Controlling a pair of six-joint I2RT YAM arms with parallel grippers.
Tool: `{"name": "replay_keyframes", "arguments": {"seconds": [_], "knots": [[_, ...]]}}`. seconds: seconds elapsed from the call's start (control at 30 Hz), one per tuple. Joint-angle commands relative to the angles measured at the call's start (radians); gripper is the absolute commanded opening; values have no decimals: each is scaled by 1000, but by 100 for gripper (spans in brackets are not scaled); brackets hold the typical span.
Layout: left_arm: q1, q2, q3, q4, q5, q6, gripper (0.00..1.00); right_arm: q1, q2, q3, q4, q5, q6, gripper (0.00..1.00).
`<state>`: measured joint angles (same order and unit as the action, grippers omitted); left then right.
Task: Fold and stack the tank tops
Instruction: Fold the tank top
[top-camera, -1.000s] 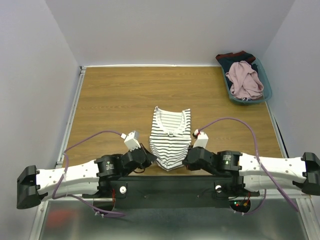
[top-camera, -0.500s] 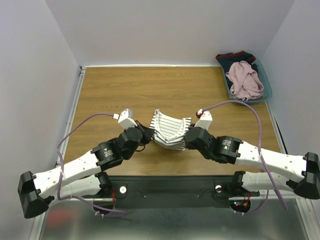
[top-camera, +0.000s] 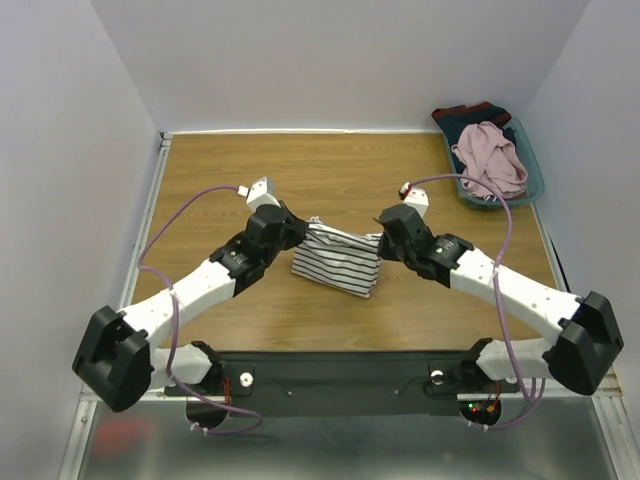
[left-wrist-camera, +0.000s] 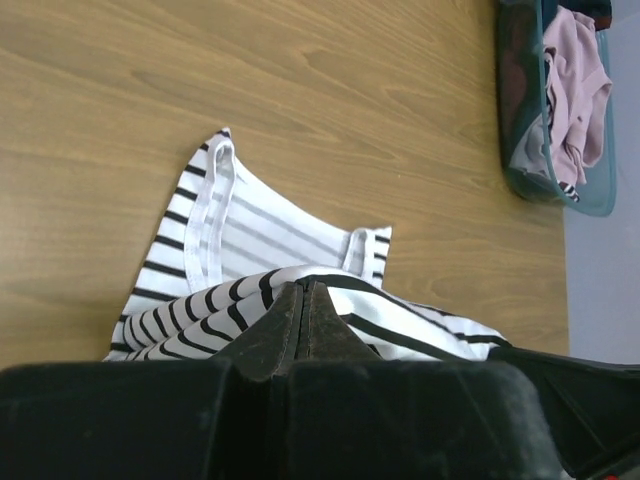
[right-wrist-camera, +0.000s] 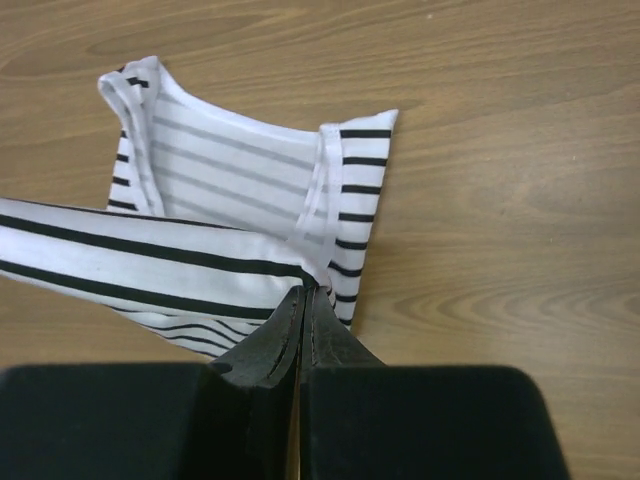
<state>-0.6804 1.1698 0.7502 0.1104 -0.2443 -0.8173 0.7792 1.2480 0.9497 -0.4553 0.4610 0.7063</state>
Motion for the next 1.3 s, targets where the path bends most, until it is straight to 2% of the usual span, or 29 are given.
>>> {"name": "replay_keyframes", "arguments": {"seconds": [0.0,0.1,0.13,0.17,0.23,0.33,0.37,0.43,0.53,0.63,0.67,0.73,0.87,1.03,1.1,1.13,1.2,1.23,1.27], "knots": [[86,115,102,127,98,84,0,-98,71,34,107,-116,-70,1],[130,241,158,185,181,122,0,-188,128,46,144,-177,-83,5],[154,273,173,225,222,132,5,-224,145,49,156,-185,-90,8],[166,309,188,250,238,147,13,-244,184,60,171,-191,-93,13],[188,405,253,258,292,165,32,-274,223,78,182,-214,-99,32],[226,467,334,290,399,193,74,-299,266,110,182,-188,-107,57],[231,459,345,282,401,201,78,-299,263,110,179,-180,-108,60],[239,430,351,265,389,210,78,-299,248,109,181,-173,-111,63],[242,346,328,199,278,161,75,-299,228,112,181,-205,-154,63],[239,259,246,112,203,81,62,-273,234,113,179,-220,-174,61],[233,236,207,117,189,37,54,-240,235,110,179,-214,-183,60],[203,174,103,123,159,-6,46,-201,246,103,179,-188,-185,57],[141,122,-66,190,166,-106,39,-100,287,75,181,-147,-166,48],[82,165,-123,216,191,-129,35,-32,320,-11,199,-119,-120,40],[64,159,-161,227,192,-141,35,-29,320,-78,221,-114,-91,37],[59,150,-175,233,189,-155,38,-28,318,-98,233,-113,-79,36],[39,110,-215,238,181,-171,50,-29,312,-143,242,-123,-67,33],[33,94,-227,245,177,-187,60,-28,309,-156,248,-130,-56,32],[28,79,-241,253,180,-190,63,-29,304,-167,260,-134,-50,32]]}}
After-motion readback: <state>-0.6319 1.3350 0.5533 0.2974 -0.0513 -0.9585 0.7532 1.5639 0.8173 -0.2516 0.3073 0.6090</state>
